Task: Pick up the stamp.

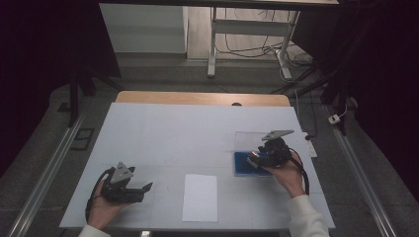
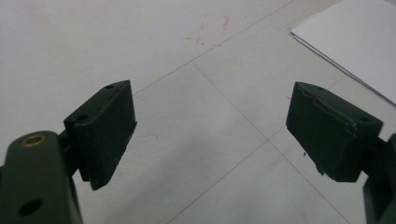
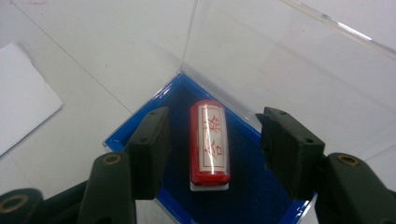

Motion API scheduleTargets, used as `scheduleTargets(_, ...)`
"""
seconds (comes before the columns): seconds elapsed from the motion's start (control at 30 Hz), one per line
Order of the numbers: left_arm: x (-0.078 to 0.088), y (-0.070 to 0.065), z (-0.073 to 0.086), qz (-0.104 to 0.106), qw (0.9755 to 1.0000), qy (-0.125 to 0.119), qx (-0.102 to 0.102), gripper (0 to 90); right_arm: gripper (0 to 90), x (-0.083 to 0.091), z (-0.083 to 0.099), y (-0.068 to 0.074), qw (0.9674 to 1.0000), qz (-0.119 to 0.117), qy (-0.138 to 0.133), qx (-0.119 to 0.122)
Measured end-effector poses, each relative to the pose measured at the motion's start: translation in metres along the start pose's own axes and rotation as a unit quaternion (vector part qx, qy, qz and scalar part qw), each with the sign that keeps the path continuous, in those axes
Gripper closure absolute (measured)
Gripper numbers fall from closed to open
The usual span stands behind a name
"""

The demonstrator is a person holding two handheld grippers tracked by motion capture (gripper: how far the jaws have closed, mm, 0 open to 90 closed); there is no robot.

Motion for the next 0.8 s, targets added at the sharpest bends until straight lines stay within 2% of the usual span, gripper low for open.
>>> scheduleTargets(0.23, -0.0001, 0.0002, 0.0, -0.003, 1.0, -0.002, -0.001, 16.6, 56.3, -0.0043, 0.001, 0.0009, 0.9999, 0.001, 0.013, 0.005)
scheduleTargets(0.43, -0.0003, 0.0004, 0.0004, -0.003, 1.0, 0.0, -0.002, 16.6, 63.7, -0.0082, 0.0023, 0.0013, 0.9997, -0.009, 0.02, 0.006)
scheduleTargets(0.47, -0.0004, 0.0004, 0.0004, -0.003, 1.0, 0.0, -0.002, 16.7, 67.1, -0.0094, 0.0027, 0.0017, 0.9996, -0.011, 0.024, 0.008)
scheduleTargets(0.8, -0.0006, 0.0009, 0.0007, -0.005, 1.0, 0.001, -0.003, 16.8, 68.9, -0.0094, 0.0022, 0.0023, 0.9995, -0.008, 0.025, 0.019)
Point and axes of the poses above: each handheld gripper's, and its own axes: x roughly backward along the jaws, z roughly out of its underside, y roughly to its left, the point moved 3 cm from there along -x, roughly forward along the jaws, and after that the axes turned 11 degrees about x, right-handed, at the moved point
